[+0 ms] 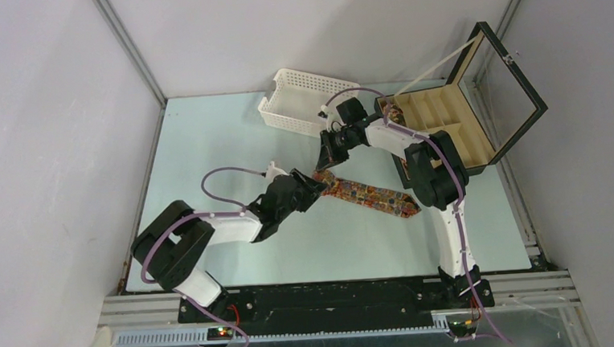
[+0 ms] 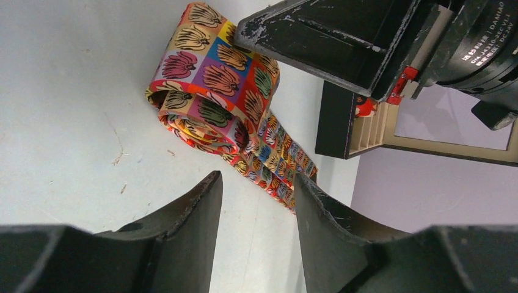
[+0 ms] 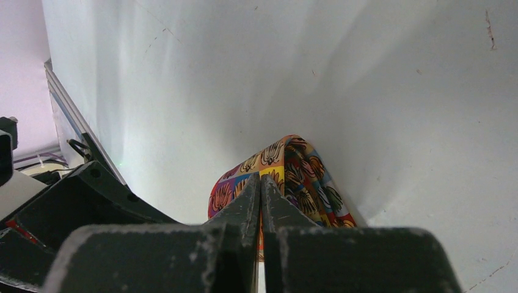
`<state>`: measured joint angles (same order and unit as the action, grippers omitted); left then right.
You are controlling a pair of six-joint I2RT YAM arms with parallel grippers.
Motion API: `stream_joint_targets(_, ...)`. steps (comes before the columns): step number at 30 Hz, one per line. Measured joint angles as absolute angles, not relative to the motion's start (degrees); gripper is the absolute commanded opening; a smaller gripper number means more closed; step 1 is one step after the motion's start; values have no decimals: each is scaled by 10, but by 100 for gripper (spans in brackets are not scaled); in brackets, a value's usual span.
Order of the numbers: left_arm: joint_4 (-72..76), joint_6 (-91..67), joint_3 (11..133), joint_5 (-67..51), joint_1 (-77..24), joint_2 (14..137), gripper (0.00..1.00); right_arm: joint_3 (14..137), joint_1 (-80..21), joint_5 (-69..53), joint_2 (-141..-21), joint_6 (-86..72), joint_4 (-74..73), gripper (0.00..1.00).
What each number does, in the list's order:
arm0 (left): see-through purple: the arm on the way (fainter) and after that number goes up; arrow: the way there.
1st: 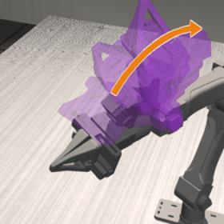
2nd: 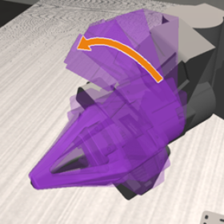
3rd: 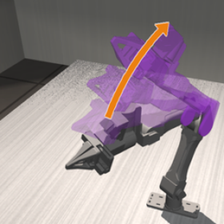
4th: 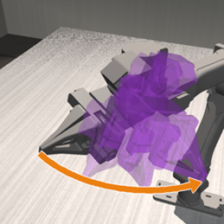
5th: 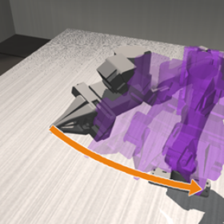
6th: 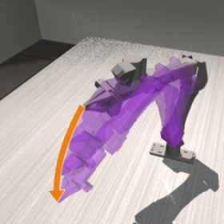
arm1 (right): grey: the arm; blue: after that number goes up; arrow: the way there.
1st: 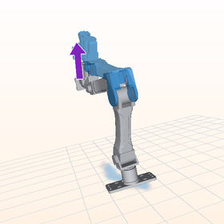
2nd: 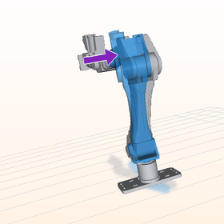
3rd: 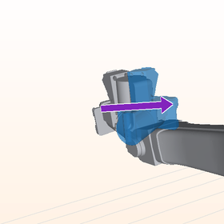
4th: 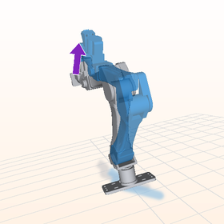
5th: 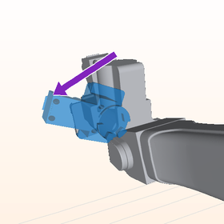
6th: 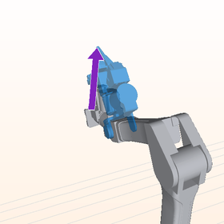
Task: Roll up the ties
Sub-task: Roll the tie at the center of the board.
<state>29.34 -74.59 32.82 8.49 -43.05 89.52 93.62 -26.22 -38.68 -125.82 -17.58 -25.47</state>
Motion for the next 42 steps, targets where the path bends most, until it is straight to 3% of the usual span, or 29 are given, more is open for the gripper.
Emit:
stream_joint_targets(14, 295, -751, 331, 83, -422, 904, 53, 936, -262, -387, -1258, -176, -253, 0)
stream_joint_targets(42, 310, -750, 358, 82, -409, 945, 45, 936, -262, -387, -1258, -176, -251, 0)
